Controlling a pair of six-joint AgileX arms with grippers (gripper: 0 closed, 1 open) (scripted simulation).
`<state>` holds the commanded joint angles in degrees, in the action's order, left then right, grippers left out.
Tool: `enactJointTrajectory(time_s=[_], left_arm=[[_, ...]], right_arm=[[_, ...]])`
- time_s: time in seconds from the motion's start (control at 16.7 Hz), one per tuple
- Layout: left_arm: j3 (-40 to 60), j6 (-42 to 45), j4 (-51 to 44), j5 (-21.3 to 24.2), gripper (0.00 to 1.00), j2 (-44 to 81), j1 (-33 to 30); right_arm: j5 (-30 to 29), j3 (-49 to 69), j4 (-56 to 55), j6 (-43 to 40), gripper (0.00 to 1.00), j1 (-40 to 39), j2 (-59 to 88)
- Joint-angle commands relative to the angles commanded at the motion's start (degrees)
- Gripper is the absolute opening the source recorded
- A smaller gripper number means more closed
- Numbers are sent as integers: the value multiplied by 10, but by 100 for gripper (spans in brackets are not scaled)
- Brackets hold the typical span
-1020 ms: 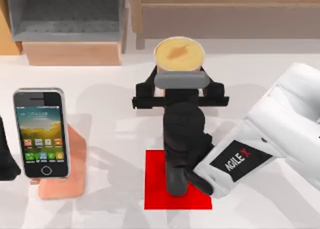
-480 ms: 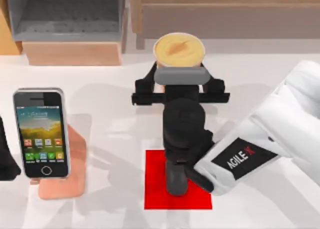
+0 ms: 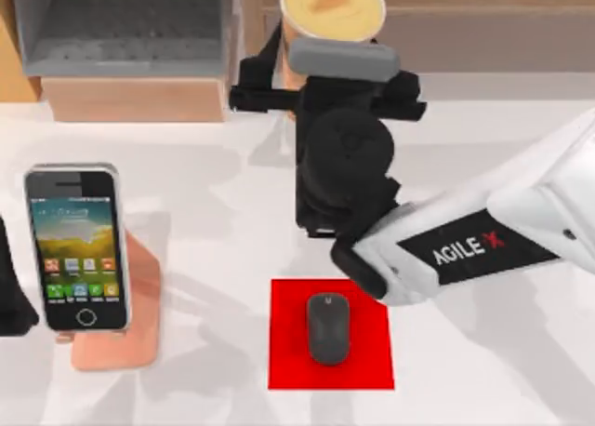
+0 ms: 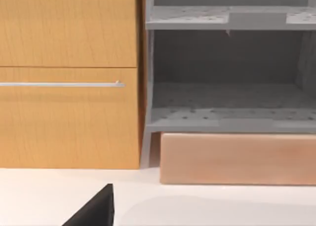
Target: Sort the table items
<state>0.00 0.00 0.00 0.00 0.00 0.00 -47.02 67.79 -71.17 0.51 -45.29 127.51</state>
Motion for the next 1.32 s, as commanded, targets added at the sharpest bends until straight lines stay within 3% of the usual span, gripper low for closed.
enactJointTrajectory(time_s=[1.32], left_arm=[[0,0,0,0,100,0,0]], right_arm=[[193,187,328,-4,0,203,-67]])
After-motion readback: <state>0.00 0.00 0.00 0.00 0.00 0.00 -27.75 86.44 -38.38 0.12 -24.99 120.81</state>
